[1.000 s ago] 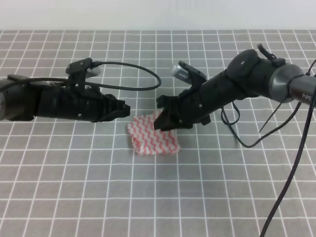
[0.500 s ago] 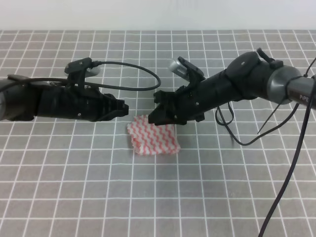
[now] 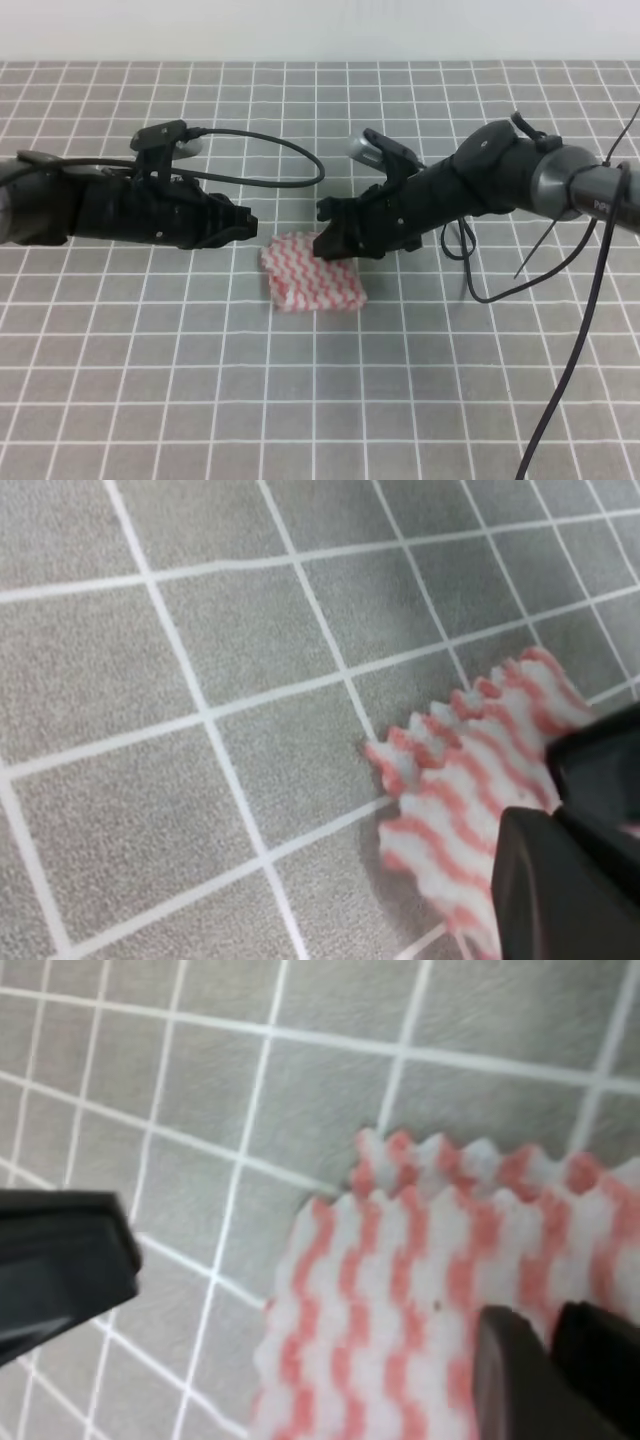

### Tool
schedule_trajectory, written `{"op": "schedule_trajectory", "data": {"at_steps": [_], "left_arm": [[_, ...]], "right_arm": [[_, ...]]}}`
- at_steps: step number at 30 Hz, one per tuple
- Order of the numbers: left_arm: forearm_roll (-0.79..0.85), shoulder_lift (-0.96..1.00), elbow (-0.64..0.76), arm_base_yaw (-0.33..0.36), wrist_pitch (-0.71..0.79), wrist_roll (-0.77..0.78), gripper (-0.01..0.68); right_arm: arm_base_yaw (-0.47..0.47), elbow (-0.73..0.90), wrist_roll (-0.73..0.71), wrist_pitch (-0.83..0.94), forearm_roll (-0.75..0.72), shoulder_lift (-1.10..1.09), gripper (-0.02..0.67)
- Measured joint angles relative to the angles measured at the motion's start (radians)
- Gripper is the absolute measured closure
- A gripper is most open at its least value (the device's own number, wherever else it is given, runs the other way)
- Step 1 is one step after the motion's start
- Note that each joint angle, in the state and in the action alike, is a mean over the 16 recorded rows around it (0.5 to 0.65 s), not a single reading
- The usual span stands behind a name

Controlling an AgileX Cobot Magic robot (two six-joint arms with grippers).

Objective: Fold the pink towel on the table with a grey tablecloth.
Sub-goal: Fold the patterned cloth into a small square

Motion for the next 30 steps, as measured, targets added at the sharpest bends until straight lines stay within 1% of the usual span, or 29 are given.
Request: {"op": "schedule_trajectory", "data": {"at_steps": [11,17,22,30], "left_arm": [[0.009,0.0,0.0,0.0,0.014,-0.002,0.677],[0.009,-0.001,0.0,-0.014,0.025,-0.002,0.676],[0.009,-0.001,0.0,-0.055,0.033,-0.002,0.677],[0.029,0.015,0.0,-0.14,0.027,-0.015,0.677]], "right_arm": [[-0.001,0.0,0.016,-0.078,-0.055,0.006,0.637],[-0.001,-0.01,0.032,-0.082,-0.078,0.006,0.656],[-0.001,-0.045,0.054,-0.039,-0.111,0.006,0.66],[-0.009,-0.121,0.113,0.081,-0.209,0.006,0.662]]}}
